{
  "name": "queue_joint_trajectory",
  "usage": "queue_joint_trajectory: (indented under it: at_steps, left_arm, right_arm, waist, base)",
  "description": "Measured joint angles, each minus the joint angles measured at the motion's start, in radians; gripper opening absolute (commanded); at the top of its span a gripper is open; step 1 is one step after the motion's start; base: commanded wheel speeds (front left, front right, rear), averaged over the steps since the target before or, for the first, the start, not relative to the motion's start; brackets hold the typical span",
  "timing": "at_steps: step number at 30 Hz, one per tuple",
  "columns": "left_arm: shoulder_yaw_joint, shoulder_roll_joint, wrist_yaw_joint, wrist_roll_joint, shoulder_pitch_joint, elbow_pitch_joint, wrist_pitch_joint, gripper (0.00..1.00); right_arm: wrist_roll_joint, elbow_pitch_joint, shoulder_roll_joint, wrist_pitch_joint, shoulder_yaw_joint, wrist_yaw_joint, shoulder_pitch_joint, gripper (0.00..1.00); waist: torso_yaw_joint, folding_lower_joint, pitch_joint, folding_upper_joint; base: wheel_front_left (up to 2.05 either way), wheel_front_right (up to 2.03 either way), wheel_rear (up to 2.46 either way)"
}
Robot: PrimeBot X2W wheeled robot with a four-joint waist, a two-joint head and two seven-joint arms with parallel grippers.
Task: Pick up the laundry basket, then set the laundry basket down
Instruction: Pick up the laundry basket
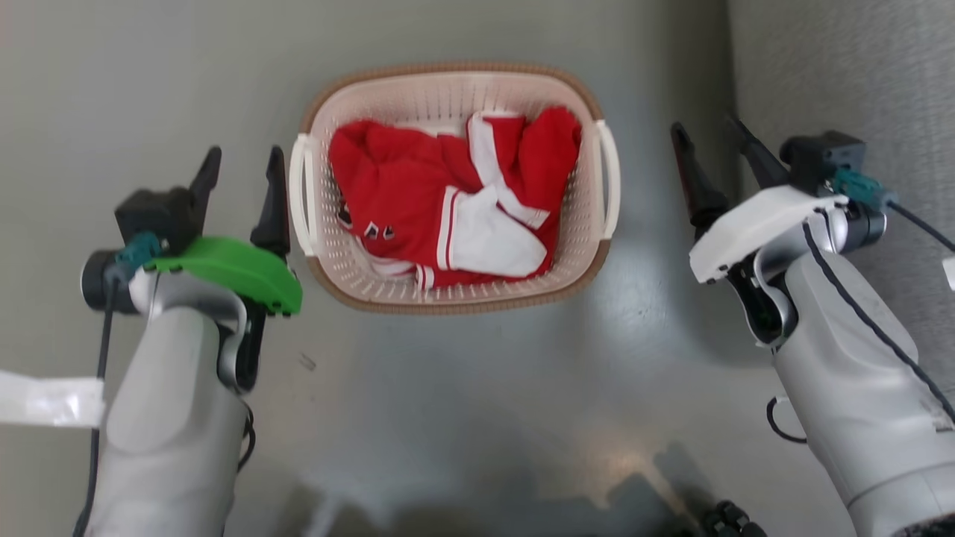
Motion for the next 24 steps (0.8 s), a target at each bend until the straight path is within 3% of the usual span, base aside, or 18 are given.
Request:
queue_joint_trajectory:
  at_steps: [24]
  left_arm:
    - [-0.011,-0.011,-0.014,-0.038,-0.325,0.256,0.081,1.00]
  right_arm:
    - [-0.008,0.243,0.036,0.048,0.072,0.017,-0.280,1.00]
  waist:
    - [0.025,0.0000,0.302,0.0000]
  base:
    - [0.00,0.00,0.00]
